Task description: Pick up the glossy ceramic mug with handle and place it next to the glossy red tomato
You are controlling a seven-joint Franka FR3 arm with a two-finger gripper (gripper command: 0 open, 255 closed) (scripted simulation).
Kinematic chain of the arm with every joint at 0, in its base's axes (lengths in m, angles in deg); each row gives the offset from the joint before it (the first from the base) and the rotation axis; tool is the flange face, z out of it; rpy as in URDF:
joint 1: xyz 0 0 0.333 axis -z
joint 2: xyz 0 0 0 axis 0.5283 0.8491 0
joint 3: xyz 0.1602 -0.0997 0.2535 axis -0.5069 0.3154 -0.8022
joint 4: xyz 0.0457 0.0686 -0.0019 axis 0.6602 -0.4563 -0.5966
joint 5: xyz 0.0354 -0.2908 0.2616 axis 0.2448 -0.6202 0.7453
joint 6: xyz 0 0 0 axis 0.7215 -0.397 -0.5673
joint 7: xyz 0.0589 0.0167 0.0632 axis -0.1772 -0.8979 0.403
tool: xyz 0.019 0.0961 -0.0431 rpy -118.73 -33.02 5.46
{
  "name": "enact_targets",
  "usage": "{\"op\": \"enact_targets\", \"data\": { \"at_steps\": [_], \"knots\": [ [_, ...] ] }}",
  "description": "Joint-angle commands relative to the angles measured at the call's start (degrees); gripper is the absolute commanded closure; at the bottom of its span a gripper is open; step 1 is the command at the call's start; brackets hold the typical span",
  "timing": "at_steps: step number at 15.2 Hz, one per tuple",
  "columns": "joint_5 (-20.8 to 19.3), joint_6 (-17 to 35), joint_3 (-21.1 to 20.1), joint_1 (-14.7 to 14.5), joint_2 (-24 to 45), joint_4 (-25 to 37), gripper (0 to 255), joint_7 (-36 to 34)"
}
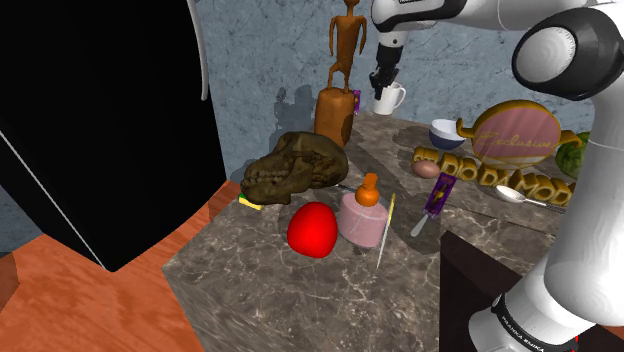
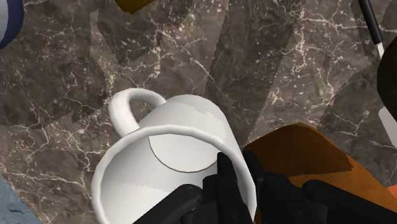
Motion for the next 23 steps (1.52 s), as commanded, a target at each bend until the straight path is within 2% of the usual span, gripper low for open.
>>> {"op": "enact_targets", "data": {
  "at_steps": [1, 6, 11, 17, 23],
  "knots": [
    [-0.7, 0.5, -0.1, -1.0, -2.4, -2.9, 255, -1.0],
    [-4.0, 3.9, -1.6, -5.1, -12.8, -16.5, 255, -6.6],
    [-6.4, 5.5, -4.1, -8.1, -21.7, -27.2, 255, -12.8],
    [-7.8, 5.9, -8.2, -11.0, -30.9, -37.2, 255, -20.3],
    [-7.5, 5.1, -13.0, -13.7, -38.5, -44.6, 255, -27.7]
  ]
}}
